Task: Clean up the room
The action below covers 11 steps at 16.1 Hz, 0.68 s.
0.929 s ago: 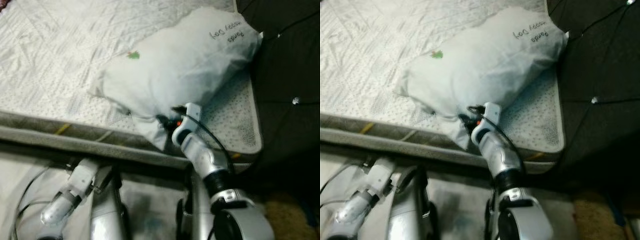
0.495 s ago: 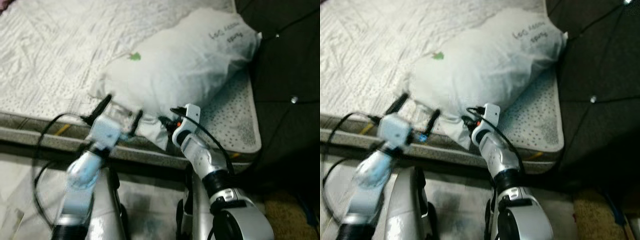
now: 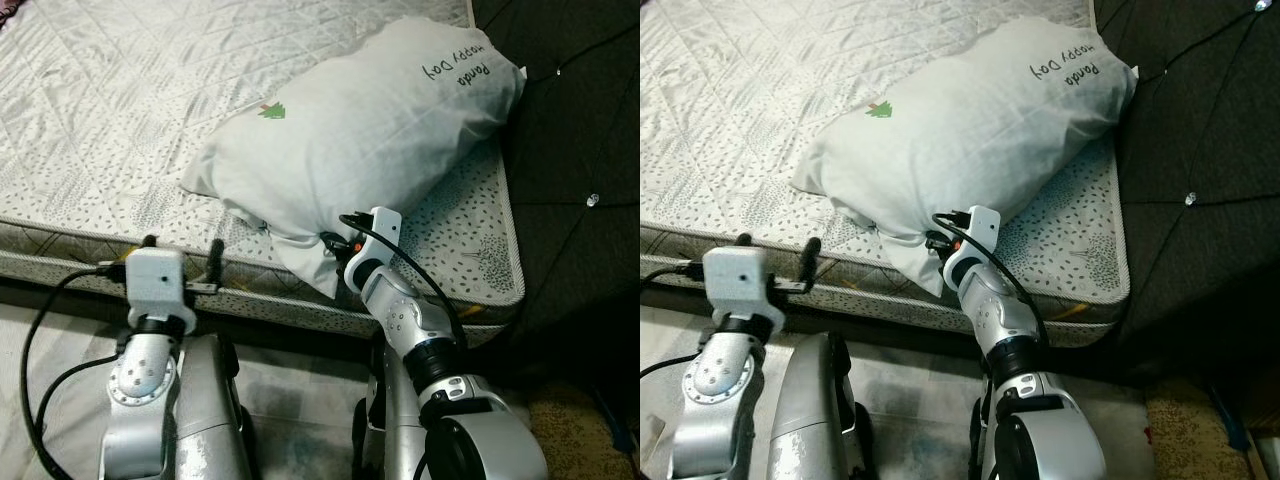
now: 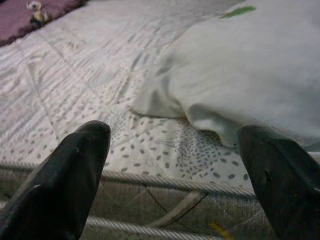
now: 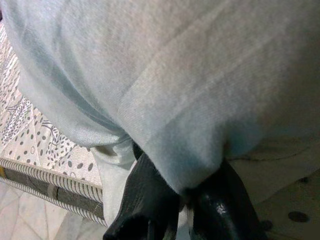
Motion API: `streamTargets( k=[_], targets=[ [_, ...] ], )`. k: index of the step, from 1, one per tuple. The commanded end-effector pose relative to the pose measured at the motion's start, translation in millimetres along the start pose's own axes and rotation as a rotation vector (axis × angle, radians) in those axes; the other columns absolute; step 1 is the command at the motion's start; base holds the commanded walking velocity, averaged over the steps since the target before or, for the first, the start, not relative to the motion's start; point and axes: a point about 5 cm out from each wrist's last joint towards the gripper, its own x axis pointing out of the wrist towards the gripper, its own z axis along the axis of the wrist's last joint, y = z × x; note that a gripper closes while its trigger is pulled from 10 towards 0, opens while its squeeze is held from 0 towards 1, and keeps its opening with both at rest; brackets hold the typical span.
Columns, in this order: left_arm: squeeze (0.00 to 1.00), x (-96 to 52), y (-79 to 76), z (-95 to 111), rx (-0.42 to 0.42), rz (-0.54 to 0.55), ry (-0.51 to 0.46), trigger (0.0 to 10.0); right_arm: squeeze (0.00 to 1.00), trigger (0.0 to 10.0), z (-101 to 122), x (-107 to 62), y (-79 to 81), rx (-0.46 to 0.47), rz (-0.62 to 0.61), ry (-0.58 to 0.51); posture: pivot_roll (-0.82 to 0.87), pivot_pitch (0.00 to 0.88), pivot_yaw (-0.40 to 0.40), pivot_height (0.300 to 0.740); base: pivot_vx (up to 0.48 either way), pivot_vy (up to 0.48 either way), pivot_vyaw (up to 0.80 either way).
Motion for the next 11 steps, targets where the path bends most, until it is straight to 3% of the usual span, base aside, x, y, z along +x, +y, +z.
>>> streamTargets(
  k=[1, 4, 5, 7, 10, 11],
  targets=[
    [0.0, -1.0, 1.1, 4.2, -0.015, 0.011, -0.005, 10.0, 0.0, 0.0, 0.6, 7.8, 29.7, 0.023, 0.06, -0.007, 0.11, 0.163, -0.045, 0.537, 0.0, 0.0, 0.0],
    [0.0, 0.1, -0.6, 6.6, -0.021, 0.003, 0.004, 10.0, 0.0, 0.0, 27.2, 7.1, 14.4, 0.024, -0.055, -0.163, 0.11, 0.157, -0.041, 0.537, 0.0, 0.0, 0.0],
    [0.0, 1.2, -0.9, 7.1, -0.021, 0.001, 0.004, 10.0, 0.0, 0.0, 57.1, 4.2, 0.3, -0.039, -0.135, -0.285, 0.11, 0.154, -0.041, 0.537, 0.0, 0.0, 0.0],
    [0.0, 1.8, -1.0, 8.3, -0.021, 0.001, 0.001, 10.0, 0.0, 0.0, 82.3, -0.7, -12.8, -0.099, -0.199, -0.37, 0.11, 0.154, -0.041, 0.537, 0.0, 0.0, 0.0],
    [0.0, 5.2, -4.0, 12.0, -0.052, -0.023, -0.007, 10.0, 0.0, 0.0, 158.1, -35.4, -72.9, -0.236, -0.435, -0.565, 0.1, 0.148, -0.042, 0.537, 0.0, 0.0, 0.0],
    [0.0, 7.5, -8.8, 16.4, -0.071, -0.061, -0.035, 10.0, 0.0, 0.0, 173.1, -50.0, -92.1, -0.252, -0.497, -0.605, 0.09, 0.144, -0.041, 0.537, 0.0, 0.0, 0.0]
  ],
)
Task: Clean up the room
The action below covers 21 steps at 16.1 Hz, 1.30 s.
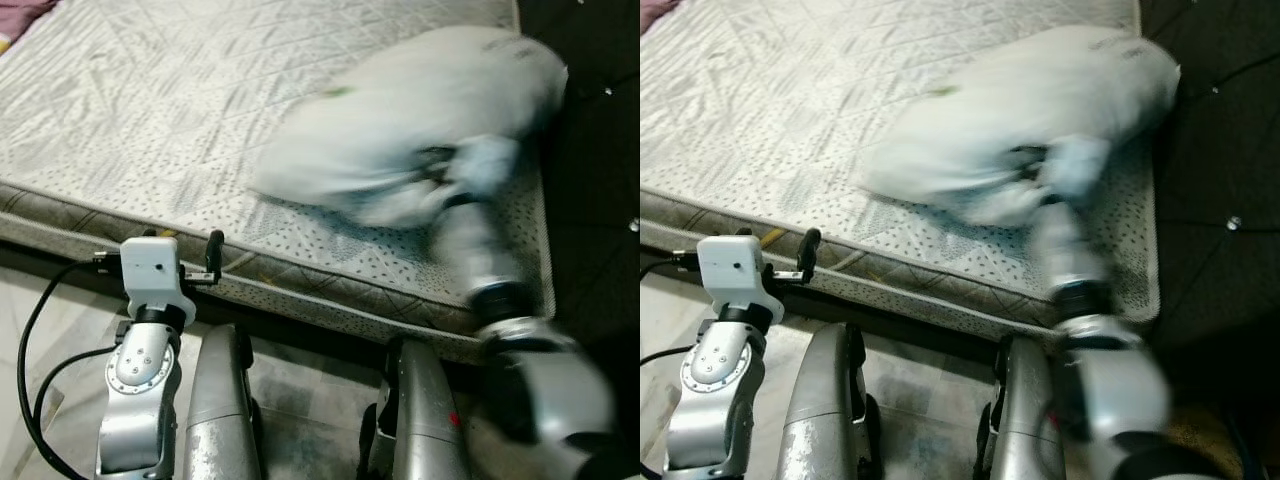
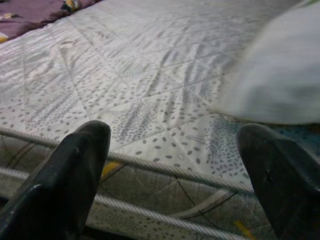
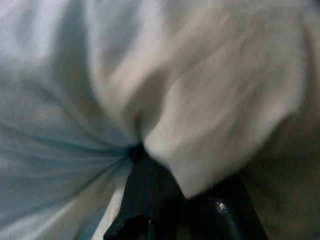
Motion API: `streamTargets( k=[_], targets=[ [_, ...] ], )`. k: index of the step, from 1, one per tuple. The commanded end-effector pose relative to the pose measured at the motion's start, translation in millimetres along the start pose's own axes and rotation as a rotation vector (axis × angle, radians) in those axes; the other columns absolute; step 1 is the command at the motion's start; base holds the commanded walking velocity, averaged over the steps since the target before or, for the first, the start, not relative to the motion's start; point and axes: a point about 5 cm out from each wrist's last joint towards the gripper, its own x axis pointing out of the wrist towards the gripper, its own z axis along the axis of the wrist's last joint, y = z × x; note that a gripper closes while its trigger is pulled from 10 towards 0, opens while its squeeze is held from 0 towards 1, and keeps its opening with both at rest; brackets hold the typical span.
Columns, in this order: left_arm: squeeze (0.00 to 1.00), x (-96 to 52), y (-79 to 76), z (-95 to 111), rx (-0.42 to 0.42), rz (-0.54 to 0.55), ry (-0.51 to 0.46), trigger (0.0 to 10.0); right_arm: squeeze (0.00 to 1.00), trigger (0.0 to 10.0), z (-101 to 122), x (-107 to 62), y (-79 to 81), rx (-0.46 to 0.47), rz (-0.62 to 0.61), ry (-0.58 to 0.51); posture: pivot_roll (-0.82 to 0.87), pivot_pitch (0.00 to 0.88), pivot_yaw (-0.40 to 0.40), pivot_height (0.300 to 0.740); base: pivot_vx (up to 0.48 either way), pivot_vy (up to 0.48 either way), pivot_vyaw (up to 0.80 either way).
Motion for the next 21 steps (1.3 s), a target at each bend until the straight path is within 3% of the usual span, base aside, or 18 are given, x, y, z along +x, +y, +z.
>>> streamTargets(
  k=[1, 4, 7, 11, 13, 15, 18, 21],
  targets=[
    [0.0, 2.1, -7.2, 5.3, -0.024, -0.036, -0.025, 10.0, 0.0, 0.0, 31.1, 3.8, -30.5, 0.003, -0.123, -0.123, 0.09, 0.144, -0.041, 0.537, 0.0, 0.0, 0.0],
    [0.0, 5.3, -12.8, -1.0, -0.062, -0.056, 0.023, 10.0, 0.0, 0.0, 31.8, -4.8, -71.1, -0.053, -0.221, -0.15, 0.07, 0.139, -0.034, 0.537, 0.0, 0.0, 0.0],
    [0.0, 4.6, -15.9, -5.3, -0.052, -0.073, 0.042, 10.0, 0.0, 0.0, 13.4, -23.2, -96.4, -0.091, -0.269, -0.125, 0.06, 0.14, -0.036, 0.537, 0.0, 0.0, 0.0],
    [0.0, 4.0, -12.8, -7.8, -0.042, -0.066, 0.054, 10.0, 0.0, 0.0, -7.2, -66.2, -134.0, -0.202, -0.296, -0.075, 0.05, 0.141, -0.047, 0.537, 0.0, 0.0, 0.0],
    [0.0, 3.0, -13.1, -9.4, -0.04, -0.064, 0.058, 10.0, 0.0, 0.0, -19.4, -106.0, -121.0, -0.325, -0.137, -0.066, 0.02, 0.143, -0.053, 0.537, 0.0, 0.0, 0.0],
    [0.0, 1.6, -14.3, -11.9, -0.044, -0.066, 0.065, 10.0, 0.0, 0.0, -42.9, -149.0, -103.7, -0.33, -0.008, 0.013, 0.0, 0.149, -0.048, 0.537, 0.0, 0.0, 0.0],
    [0.0, 3.1, -15.9, -13.7, -0.045, -0.079, 0.073, 10.0, 0.0, 0.0, -57.3, -177.0, -82.5, -0.312, 0.07, 0.054, -0.01, 0.152, -0.037, 0.537, 0.0, 0.0, 0.0],
    [0.0, 5.3, -16.0, -13.6, -0.042, -0.081, 0.072, 10.0, 0.0, 0.0, -55.4, -176.3, -74.6, -0.293, 0.082, 0.083, -0.02, 0.151, -0.034, 0.537, 0.0, 0.0, 0.0]
  ],
)
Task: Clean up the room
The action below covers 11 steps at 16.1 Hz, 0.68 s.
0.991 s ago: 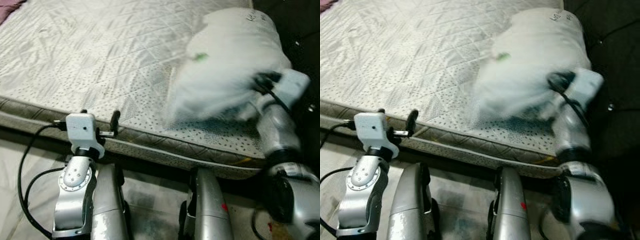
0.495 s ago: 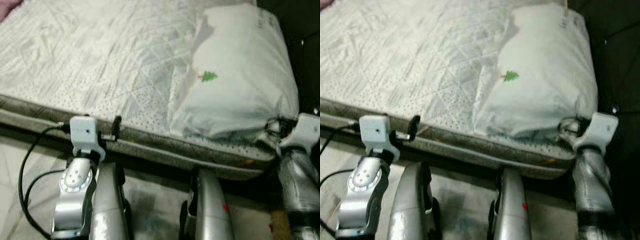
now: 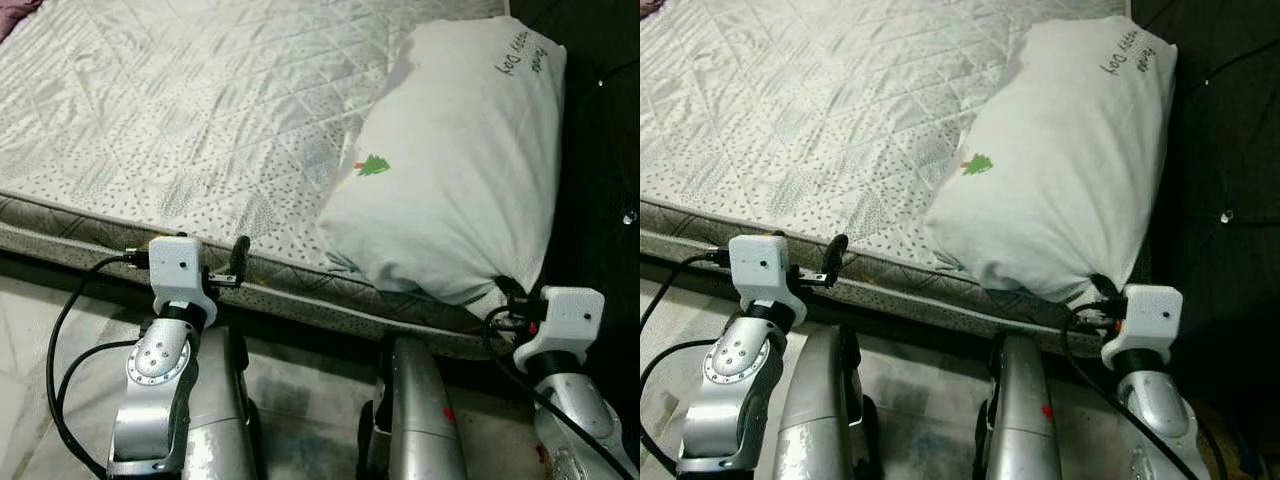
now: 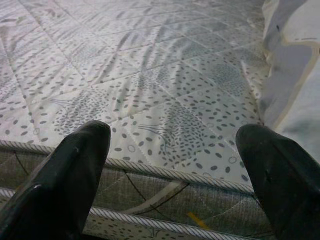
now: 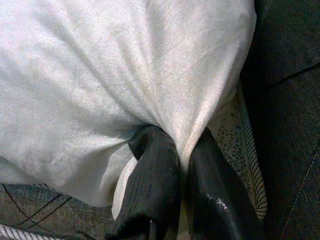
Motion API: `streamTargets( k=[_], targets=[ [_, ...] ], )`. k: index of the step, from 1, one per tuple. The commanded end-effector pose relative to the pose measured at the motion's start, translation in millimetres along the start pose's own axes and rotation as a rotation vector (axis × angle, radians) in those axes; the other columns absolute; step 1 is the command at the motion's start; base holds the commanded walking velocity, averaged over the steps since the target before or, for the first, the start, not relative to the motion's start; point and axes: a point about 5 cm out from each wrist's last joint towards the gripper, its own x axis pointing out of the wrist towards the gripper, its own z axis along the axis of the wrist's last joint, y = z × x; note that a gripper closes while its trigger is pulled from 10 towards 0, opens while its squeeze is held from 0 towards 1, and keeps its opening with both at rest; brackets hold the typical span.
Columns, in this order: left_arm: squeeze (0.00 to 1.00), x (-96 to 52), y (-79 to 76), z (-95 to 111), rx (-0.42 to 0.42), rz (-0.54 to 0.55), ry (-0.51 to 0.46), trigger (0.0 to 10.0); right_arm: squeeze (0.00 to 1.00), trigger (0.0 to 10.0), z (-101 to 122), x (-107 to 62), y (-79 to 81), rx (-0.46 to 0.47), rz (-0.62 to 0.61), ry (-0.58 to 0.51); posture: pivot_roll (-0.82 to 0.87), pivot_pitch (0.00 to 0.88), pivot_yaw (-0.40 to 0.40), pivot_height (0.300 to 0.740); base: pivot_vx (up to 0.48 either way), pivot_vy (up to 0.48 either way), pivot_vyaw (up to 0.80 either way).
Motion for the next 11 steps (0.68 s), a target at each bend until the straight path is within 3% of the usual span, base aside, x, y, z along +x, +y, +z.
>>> streamTargets(
  k=[1, 3, 4, 5, 6, 9, 11],
  targets=[
    [0.0, 0.4, -0.3, -3.1, 0.004, 0.0, 0.01, 10.0, 0.0, 0.0, 7.8, 14.5, 0.7, 0.019, 0.014, -0.007, -0.02, 0.149, -0.033, 0.537, 0.0, 0.0, 0.0],
    [0.0, 1.5, -1.0, -2.9, 0.003, 0.002, 0.007, 10.0, 0.0, 0.0, 19.2, 35.4, -2.3, 0.014, 0.021, -0.035, -0.01, 0.148, -0.035, 0.537, 0.0, 0.0, 0.0],
    [0.0, 2.3, -0.6, -1.9, 0.003, 0.01, 0.002, 10.0, 0.0, 0.0, 45.3, 71.7, -21.3, -0.012, -0.019, -0.091, 0.0, 0.143, -0.043, 0.537, 0.0, 0.0, 0.0],
    [0.0, 1.8, 0.4, -1.4, 0.006, 0.017, -0.001, 10.0, 0.0, 0.0, 57.4, 83.1, -34.2, -0.01, -0.062, -0.113, 0.01, 0.141, -0.048, 0.537, 0.0, 0.0, 0.0],
    [0.0, -0.2, 4.6, -1.4, 0.008, 0.036, -0.002, 10.0, 0.0, 0.0, 76.7, 95.4, -57.4, 0.005, -0.15, -0.143, 0.01, 0.14, -0.053, 0.537, 0.0, 0.0, 0.0],
    [0.0, -3.5, 8.0, -4.4, 0.009, 0.057, 0.006, 10.0, 0.0, 0.0, 92.4, 100.9, -90.0, -0.044, -0.28, -0.148, 0.02, 0.141, -0.059, 0.537, 0.0, 0.0, 0.0],
    [0.0, -4.5, 5.2, -4.6, 0.009, 0.056, 0.006, 10.0, 0.0, 0.0, 88.2, 97.6, -115.6, -0.066, -0.393, -0.105, 0.01, 0.146, -0.058, 0.537, 0.0, 0.0, 0.0]
  ],
)
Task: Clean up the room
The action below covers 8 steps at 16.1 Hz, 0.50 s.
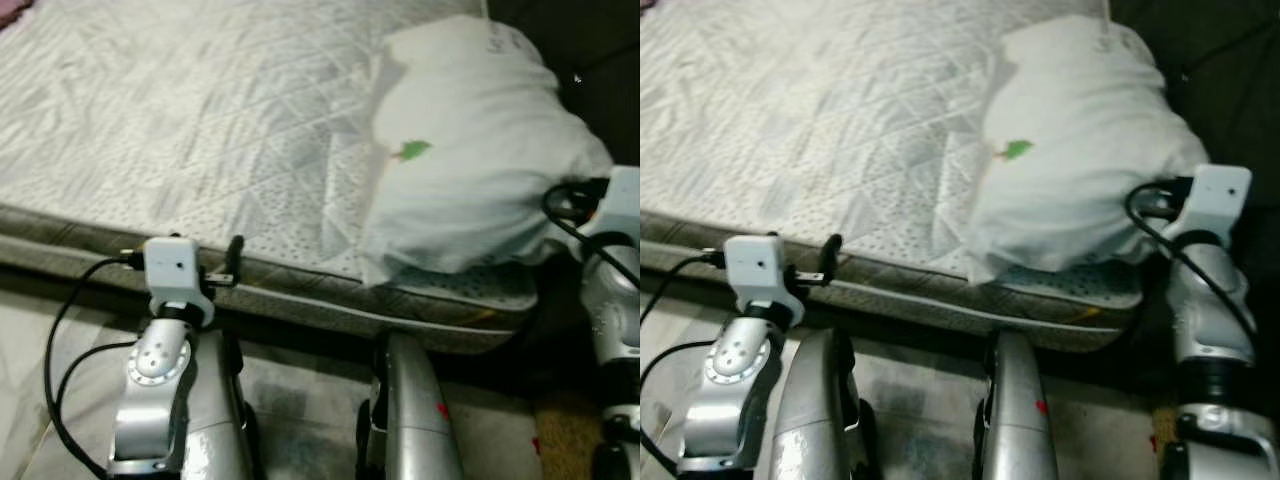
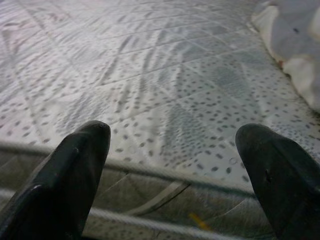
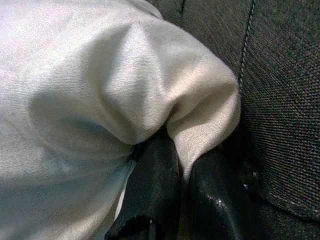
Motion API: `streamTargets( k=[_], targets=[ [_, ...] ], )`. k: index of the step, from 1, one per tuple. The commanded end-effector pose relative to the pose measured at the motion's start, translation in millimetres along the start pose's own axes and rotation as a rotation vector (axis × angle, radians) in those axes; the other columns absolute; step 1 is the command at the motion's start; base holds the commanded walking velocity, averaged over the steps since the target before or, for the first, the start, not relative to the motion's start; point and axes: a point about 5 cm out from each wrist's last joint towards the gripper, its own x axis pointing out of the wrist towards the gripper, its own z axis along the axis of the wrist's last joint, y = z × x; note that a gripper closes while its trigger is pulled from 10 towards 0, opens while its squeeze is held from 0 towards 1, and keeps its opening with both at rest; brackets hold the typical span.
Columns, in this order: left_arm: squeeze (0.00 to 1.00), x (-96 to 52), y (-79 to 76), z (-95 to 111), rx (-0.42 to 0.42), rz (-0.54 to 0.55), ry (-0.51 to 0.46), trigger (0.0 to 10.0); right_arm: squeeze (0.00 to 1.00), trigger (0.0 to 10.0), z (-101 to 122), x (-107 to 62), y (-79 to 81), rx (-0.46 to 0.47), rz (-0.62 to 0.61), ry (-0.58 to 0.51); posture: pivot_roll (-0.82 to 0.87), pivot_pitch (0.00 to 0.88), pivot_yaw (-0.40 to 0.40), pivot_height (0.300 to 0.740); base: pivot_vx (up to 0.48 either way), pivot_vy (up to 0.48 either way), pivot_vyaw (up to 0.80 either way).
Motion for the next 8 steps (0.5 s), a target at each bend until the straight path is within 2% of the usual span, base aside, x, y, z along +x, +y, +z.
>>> streamTargets(
  k=[1, 2, 3, 4, 5, 6, 8],
  targets=[
    [0.0, -3.7, 2.4, -1.4, 0.009, 0.01, 0.004, 10.0, 0.0, 0.0, 12.6, -0.9, -50.3, -0.027, -0.209, -0.037, 0.01, 0.146, -0.056, 0.537, 0.0, 0.0, 0.0],
    [0.0, -3.1, 2.1, -1.5, 0.011, 0.006, 0.005, 10.0, 0.0, 0.0, -1.1, -10.2, -60.6, -0.022, -0.261, 0.01, 0.01, 0.147, -0.054, 0.537, 0.0, 0.0, 0.0],
    [0.0, -2.1, 2.6, -0.9, 0.014, 0.004, 0.004, 10.0, 0.0, 0.0, -13.9, -21.9, -63.0, -0.038, -0.279, 0.041, 0.01, 0.148, -0.052, 0.537, 0.0, 0.0, 0.0],
    [0.0, -1.4, 3.1, -0.4, 0.016, 0.003, 0.003, 10.0, 0.0, 0.0, -24.5, -34.1, -62.8, -0.061, -0.28, 0.059, 0.0, 0.151, -0.05, 0.537, 0.0, 0.0, 0.0],
    [0.0, -1.3, 4.0, -1.2, 0.021, 0.0, 0.006, 10.0, 0.0, 0.0, -41.6, -56.9, -62.9, -0.112, -0.3, 0.091, 0.0, 0.153, -0.051, 0.537, 0.0, 0.0, 0.0],
    [0.0, -1.5, 4.2, -1.6, 0.023, -0.001, 0.008, 10.0, 0.0, 0.0, -46.3, -63.7, -63.3, -0.123, -0.308, 0.101, 0.0, 0.154, -0.05, 0.537, 0.0, 0.0, 0.0],
    [0.0, -3.0, 3.4, -3.5, 0.022, -0.005, 0.015, 10.0, 0.0, 0.0, -73.2, -98.9, -59.1, -0.134, -0.325, 0.18, -0.01, 0.159, -0.044, 0.537, 0.0, 0.0, 0.0]
  ],
)
